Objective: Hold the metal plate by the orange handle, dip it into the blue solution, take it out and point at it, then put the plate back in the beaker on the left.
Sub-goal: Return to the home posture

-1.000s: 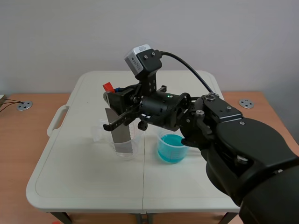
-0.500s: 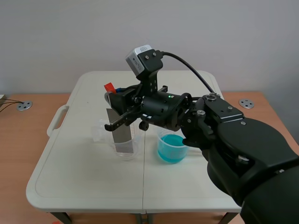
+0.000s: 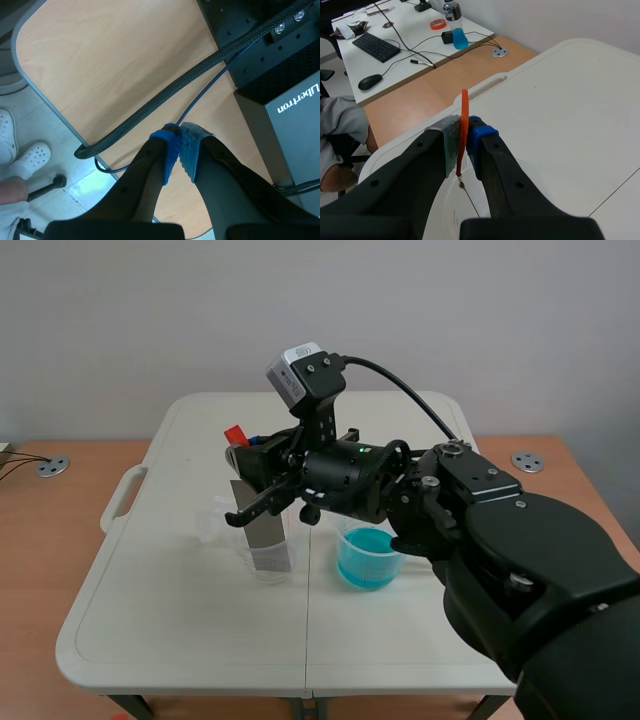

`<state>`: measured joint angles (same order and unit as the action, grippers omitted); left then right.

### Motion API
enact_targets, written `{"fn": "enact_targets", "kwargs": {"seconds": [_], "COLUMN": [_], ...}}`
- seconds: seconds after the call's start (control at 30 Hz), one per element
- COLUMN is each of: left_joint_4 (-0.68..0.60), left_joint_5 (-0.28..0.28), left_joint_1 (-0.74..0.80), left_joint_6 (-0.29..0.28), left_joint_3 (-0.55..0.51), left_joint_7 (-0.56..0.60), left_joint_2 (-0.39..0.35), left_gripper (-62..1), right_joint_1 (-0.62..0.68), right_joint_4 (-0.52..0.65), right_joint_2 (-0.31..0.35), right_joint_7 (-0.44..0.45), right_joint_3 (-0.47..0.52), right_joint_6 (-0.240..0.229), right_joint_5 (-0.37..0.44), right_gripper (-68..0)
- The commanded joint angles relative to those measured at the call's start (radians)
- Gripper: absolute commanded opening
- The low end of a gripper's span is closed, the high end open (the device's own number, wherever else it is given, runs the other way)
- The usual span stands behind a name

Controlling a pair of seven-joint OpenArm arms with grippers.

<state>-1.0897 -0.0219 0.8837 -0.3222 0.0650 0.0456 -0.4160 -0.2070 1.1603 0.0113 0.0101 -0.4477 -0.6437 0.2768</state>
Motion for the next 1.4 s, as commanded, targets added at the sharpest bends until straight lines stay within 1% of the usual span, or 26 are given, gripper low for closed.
{"fn": "enact_targets", "kwargs": {"seconds": [0.0,0.23,0.33,0.43,0.57,0.63,0.8,0.83,0.87,0.9,0.93,0.97,1.0,1.1,1.13,1.2,1.23,1.33,1.37], "left_joint_4": [-0.003,-0.003,-0.003,-0.003,-0.003,-0.003,0.000,0.004,0.009,0.014,0.018,0.018,0.018,0.018,0.018,0.018,0.018,0.017,0.017], "left_joint_5": [0.002,0.002,0.002,0.002,0.002,-0.001,-0.063,-0.071,-0.076,-0.077,-0.077,-0.082,-0.095,-0.129,-0.129,-0.129,-0.129,-0.129,-0.129], "left_joint_1": [0.011,0.011,0.011,0.011,0.010,0.007,-0.009,-0.012,-0.017,-0.019,-0.021,-0.022,-0.022,-0.022,-0.022,-0.022,-0.022,-0.022,-0.022], "left_joint_6": [-0.005,-0.005,-0.005,-0.005,-0.005,-0.005,-0.004,-0.004,-0.004,-0.004,-0.004,-0.004,-0.004,-0.001,-0.001,-0.001,-0.002,-0.002,-0.002], "left_joint_3": [0.003,0.003,0.003,0.003,0.003,0.003,0.003,0.003,0.003,0.003,0.003,0.003,0.003,0.003,0.003,0.003,0.003,0.003,0.003], "left_joint_7": [0.006,0.006,0.006,0.006,0.007,0.010,0.007,0.007,0.006,0.007,0.008,0.008,0.008,0.007,0.008,0.010,0.010,0.010,0.010], "left_joint_2": [0.000,0.000,0.000,0.000,0.000,0.000,0.000,0.000,0.000,0.000,0.000,0.000,0.000,0.000,0.000,0.000,0.000,0.000,0.000], "left_gripper": [-59.8,-59.8,-59.8,-59.8,-59.8,-59.3,-59.1,-57.7,-54.8,-50.6,-45.1,-38.0,-29.6,-0.7,1.4,1.4,1.4,1.4,1.4], "right_joint_1": [-0.026,-0.026,-0.026,-0.026,-0.026,-0.029,-0.029,-0.029,-0.029,-0.029,-0.029,-0.029,-0.029,-0.029,-0.029,-0.029,-0.029,-0.028,-0.028], "right_joint_4": [-0.002,-0.008,-0.008,-0.008,-0.008,-0.008,-0.007,-0.007,-0.007,-0.007,-0.007,-0.007,-0.007,-0.007,-0.007,-0.005,0.000,0.013,0.018], "right_joint_2": [0.000,0.003,0.003,0.006,0.019,0.025,0.042,0.047,0.050,0.052,0.054,0.056,0.058,0.067,0.069,0.077,0.083,0.095,0.101], "right_joint_7": [0.015,0.016,0.019,0.038,0.078,0.089,0.133,0.140,0.145,0.147,0.147,0.147,0.147,0.147,0.147,0.147,0.148,0.154,0.165], "right_joint_3": [-0.003,-0.003,-0.003,-0.003,-0.002,0.007,0.035,0.039,0.043,0.048,0.054,0.059,0.063,0.069,0.070,0.070,0.070,0.070,0.070], "right_joint_6": [-0.002,-0.003,-0.003,-0.002,0.001,0.001,0.001,0.001,0.001,0.001,0.001,0.001,0.001,0.000,0.000,0.000,0.000,0.000,0.000], "right_joint_5": [0.014,0.014,0.014,0.014,0.014,0.014,0.015,0.015,0.015,0.014,0.014,0.014,0.014,0.014,0.014,0.014,0.014,0.015,0.015], "right_gripper": [-66.2,-65.7,-60.4,-56.7,-53.1,-53.1,-53.1,-53.1,-53.1,-53.1,-53.1,-53.1,-53.1,-53.1,-53.1,-51.8,-48.2,-32.6,-29.0]}}
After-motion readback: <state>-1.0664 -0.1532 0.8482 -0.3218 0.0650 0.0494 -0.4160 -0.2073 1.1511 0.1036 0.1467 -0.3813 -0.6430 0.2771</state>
